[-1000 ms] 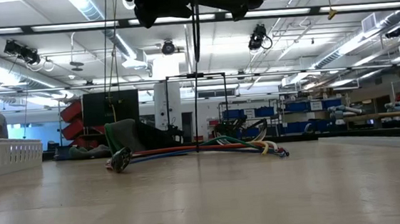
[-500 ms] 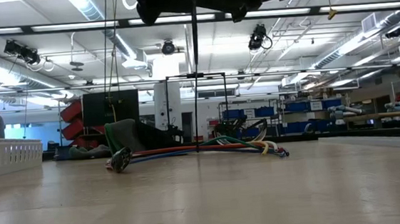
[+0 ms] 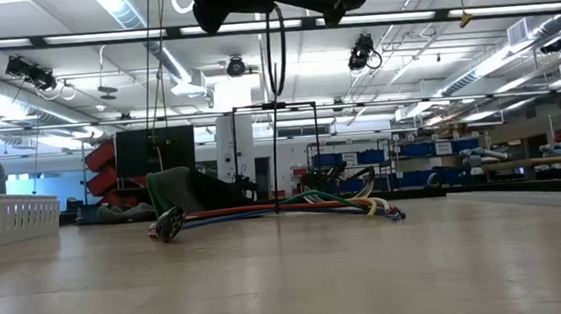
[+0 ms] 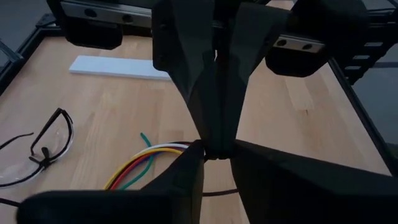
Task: Ziptie cables
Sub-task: Insert the black zip tie pointed tail end through the slot to form a loop
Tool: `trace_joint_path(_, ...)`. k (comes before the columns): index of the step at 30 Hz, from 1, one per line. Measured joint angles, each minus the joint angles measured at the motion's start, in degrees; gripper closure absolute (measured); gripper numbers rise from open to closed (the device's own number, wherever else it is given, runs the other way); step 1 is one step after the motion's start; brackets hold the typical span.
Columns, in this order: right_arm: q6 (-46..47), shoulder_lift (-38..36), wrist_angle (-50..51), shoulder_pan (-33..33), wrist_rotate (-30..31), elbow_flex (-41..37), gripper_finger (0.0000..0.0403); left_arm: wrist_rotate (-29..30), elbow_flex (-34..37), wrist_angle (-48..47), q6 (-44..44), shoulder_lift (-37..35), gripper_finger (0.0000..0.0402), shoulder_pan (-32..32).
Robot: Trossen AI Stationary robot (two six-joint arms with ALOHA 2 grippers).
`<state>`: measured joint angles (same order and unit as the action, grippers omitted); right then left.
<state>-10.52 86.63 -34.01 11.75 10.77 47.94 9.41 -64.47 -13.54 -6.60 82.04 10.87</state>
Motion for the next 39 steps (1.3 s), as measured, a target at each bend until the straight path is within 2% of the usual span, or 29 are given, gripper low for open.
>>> trace_joint_path(6, 0.02, 0.0, -0.21, 0.02, 0.09, 0.0, 0.0403, 0.0, 0.0, 0.22, 0.82, 0.0, 0.0341, 0.0)
trace_joint_path(16, 0.17, 0.0, -0.24, 0.04, 1.41, 0.0, 0.0403, 0.17, 0.04, -0.04, 1.71, 0.0, 0.0378, -0.02)
trace_joint_path(39, -0.2, 0.13, -2.22, 0.18, 2.87, -0.15, 0.0402, 0.59, 2.03, 1.77, 1.74, -0.13, 0.0378, -0.02)
